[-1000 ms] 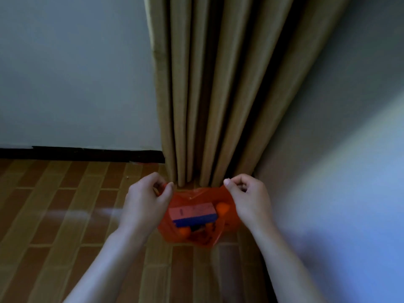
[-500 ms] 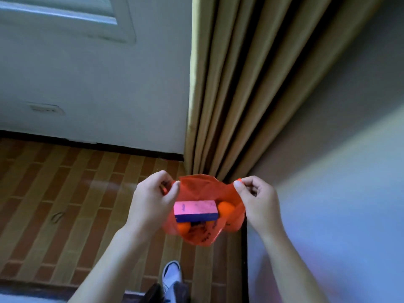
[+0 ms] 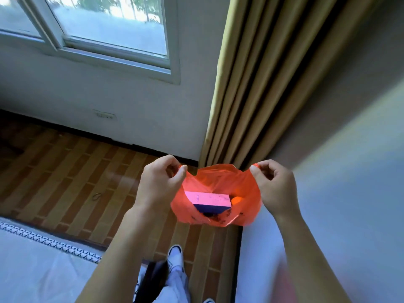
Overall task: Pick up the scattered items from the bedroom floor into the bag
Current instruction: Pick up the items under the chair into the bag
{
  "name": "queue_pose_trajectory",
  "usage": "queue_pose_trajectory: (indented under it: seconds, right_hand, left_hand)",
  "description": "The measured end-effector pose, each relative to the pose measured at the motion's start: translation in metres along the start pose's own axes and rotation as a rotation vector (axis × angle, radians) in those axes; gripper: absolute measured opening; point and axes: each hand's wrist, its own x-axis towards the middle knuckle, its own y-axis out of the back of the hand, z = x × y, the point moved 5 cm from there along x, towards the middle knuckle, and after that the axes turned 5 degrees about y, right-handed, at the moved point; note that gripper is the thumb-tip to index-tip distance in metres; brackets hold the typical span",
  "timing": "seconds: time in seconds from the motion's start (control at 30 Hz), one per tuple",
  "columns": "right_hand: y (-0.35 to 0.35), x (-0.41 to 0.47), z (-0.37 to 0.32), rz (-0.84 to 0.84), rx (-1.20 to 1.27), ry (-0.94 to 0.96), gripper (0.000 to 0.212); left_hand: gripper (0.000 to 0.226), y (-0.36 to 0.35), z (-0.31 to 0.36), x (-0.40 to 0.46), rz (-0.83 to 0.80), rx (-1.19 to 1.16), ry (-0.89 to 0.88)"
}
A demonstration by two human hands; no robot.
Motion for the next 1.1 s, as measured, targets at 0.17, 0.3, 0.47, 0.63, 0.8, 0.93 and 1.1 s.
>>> queue_pose_trajectory:
  seconds: [0.17,0.3,0.47,0.63,0.8,0.93,1.1]
  right_hand:
    - [0.003,0.012,-0.037,-0.018,-0.004,0.017,0.016]
    - [-0.01,0.032,-0.066,-0.053,-0.046,0.059,0.016]
    - [-0.031,0.066,-0.097,-0.025,-0.06,0.104,0.016]
    - [-0.051,0.089,-0.116,-0.018,-0.046,0.099,0.015]
    - [-0.069,0.109,-0.13,-0.015,0.002,0.095,0.015]
    - [-0.086,0.128,-0.14,-0.038,-0.007,0.119,0.016]
    - [-0.123,0.165,-0.152,-0.099,0.018,0.168,0.017]
  left_hand:
    - [0.024,0.036,0.014,-0.007,0.055,-0.11,0.064]
    - [0.024,0.062,0.012,0.033,0.068,-0.081,0.071]
    - [0.023,0.086,0.011,0.085,0.032,-0.124,0.076]
    - [0.026,0.092,0.007,0.129,0.005,-0.169,0.042]
    - [0.027,0.097,0.002,0.16,0.006,-0.211,0.007]
    - [0.026,0.107,-0.008,0.171,0.044,-0.252,0.02]
    - [0.027,0.125,-0.031,0.188,0.135,-0.23,0.066]
